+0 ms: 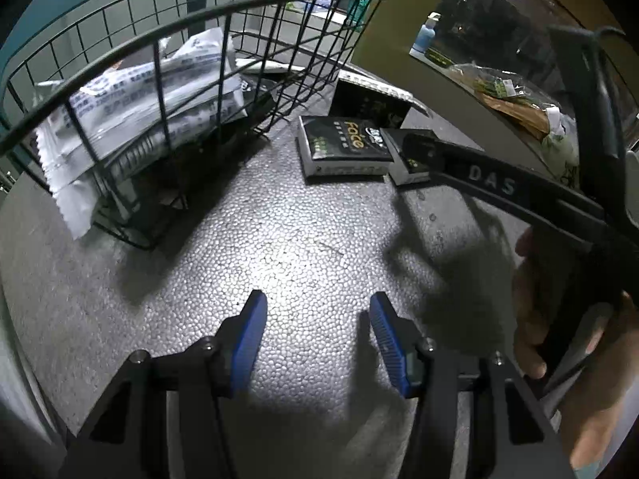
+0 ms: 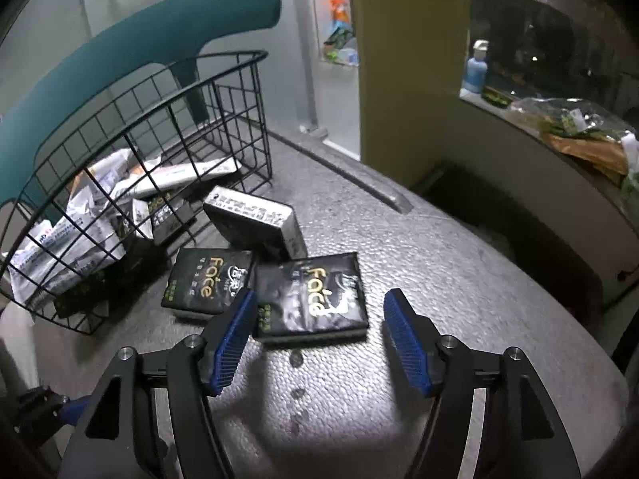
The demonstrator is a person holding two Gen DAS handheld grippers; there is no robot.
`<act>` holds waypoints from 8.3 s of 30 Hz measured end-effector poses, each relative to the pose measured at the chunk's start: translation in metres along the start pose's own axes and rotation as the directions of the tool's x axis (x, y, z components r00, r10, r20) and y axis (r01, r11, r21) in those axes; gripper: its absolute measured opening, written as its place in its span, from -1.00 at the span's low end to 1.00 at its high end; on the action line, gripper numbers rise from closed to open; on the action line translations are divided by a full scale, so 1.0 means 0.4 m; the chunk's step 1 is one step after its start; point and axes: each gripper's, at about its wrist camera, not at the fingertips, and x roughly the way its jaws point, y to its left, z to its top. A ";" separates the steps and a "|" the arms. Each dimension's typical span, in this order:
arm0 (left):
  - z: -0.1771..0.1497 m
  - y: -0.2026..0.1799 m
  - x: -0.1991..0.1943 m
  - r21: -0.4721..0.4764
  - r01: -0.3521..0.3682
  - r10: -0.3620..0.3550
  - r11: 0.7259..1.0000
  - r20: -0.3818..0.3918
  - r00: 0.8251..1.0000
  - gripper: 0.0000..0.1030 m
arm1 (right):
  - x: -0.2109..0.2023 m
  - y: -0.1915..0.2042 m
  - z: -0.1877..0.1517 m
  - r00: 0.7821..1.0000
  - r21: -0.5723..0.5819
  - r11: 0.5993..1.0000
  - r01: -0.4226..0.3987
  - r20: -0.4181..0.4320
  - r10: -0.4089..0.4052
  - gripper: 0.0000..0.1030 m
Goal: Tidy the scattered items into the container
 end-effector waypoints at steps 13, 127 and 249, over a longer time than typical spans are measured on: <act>0.001 0.021 -0.008 0.000 -0.001 0.001 1.000 -0.001 1.000 0.14 | 0.029 0.020 -0.026 0.996 -0.006 0.996 0.088 -0.013 -0.088 0.22; 0.138 0.303 -0.291 -0.313 -0.078 0.103 0.947 0.065 0.993 0.22 | -0.063 0.429 0.240 0.995 -0.137 0.990 0.034 0.100 -0.020 0.23; 0.246 -0.039 0.101 -0.523 -0.211 0.183 0.826 -0.105 0.978 -0.63 | -0.226 -0.128 -0.199 0.968 0.274 0.935 0.226 0.047 -0.248 -0.62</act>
